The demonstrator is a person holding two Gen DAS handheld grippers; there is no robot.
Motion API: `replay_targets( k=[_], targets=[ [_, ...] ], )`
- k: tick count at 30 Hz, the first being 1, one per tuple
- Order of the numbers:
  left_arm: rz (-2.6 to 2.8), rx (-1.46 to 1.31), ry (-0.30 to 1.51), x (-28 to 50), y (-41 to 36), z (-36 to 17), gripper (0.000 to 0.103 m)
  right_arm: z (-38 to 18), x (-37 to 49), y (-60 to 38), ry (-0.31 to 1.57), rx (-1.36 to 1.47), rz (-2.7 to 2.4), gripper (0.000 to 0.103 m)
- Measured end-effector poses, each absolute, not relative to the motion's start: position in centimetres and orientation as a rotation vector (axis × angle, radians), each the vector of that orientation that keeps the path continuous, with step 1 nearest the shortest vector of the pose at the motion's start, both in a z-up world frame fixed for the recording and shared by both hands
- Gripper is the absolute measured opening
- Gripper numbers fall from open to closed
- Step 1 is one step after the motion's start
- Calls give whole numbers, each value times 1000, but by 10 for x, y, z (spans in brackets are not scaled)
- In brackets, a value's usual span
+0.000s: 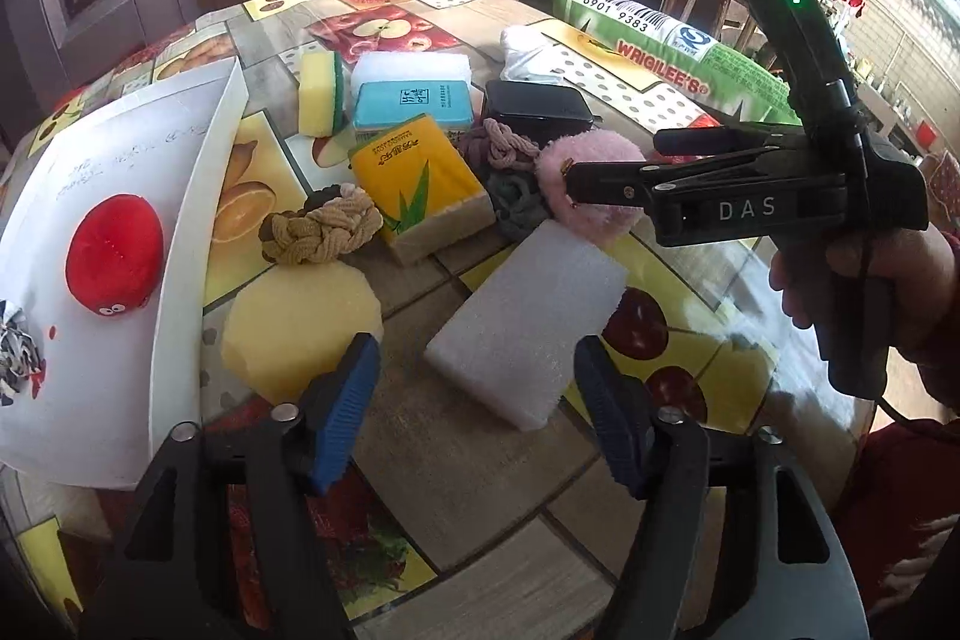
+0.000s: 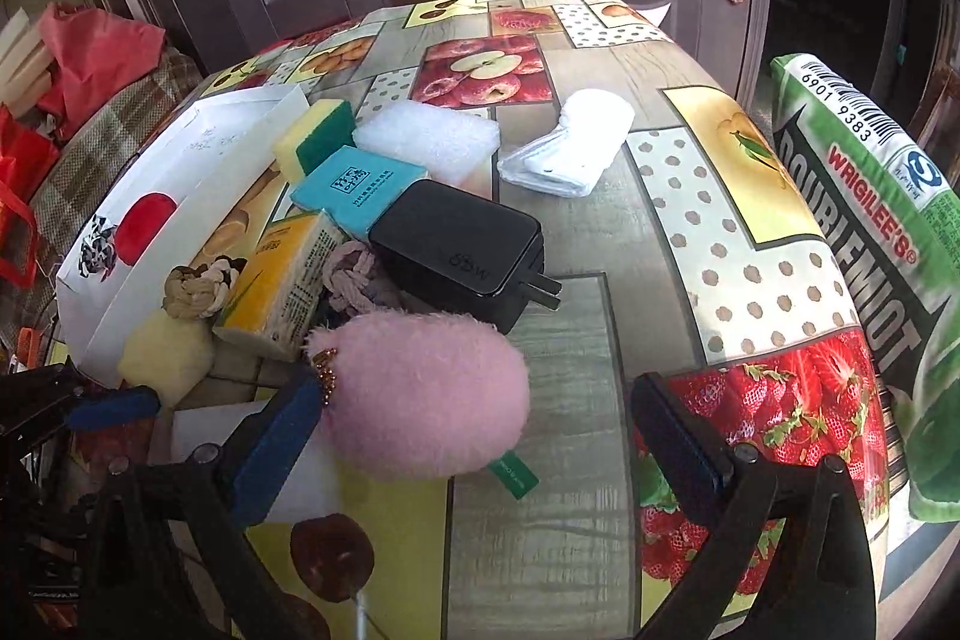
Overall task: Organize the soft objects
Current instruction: 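Grasp the pink fluffy ball with the right tool while the left tool grasps the white foam block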
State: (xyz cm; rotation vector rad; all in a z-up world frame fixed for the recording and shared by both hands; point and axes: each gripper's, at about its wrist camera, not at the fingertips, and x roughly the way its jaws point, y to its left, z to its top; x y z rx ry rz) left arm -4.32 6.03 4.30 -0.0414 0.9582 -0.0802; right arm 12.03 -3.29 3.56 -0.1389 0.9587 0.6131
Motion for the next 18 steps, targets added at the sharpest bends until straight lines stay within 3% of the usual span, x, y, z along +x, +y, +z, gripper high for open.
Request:
replay_targets(
  k=[1, 4, 5, 7, 12, 14, 18],
  targets=[
    [-90, -44, 953, -43, 60, 44, 85, 34, 122, -29, 963, -148, 628, 103],
    [-127, -23, 943, -37, 54, 48, 85, 24, 125, -24, 1016, -139, 665, 100],
    [-137, -3, 943, -33, 50, 48, 85, 22, 125, -26, 1029, -129, 656, 95],
    [-156, 35, 949, -25, 42, 47, 85, 25, 123, -34, 1013, -137, 631, 70],
    [-144, 111, 1016, -6, 29, 28, 83, 29, 125, -68, 1034, -50, 571, 70],
    [-176, 106, 1048, -3, 27, 21, 64, 34, 125, -79, 1028, -19, 551, 70],
    [-196, 160, 1045, -10, 21, 18, 58, 46, 126, -91, 1003, 40, 542, 70]
  ],
)
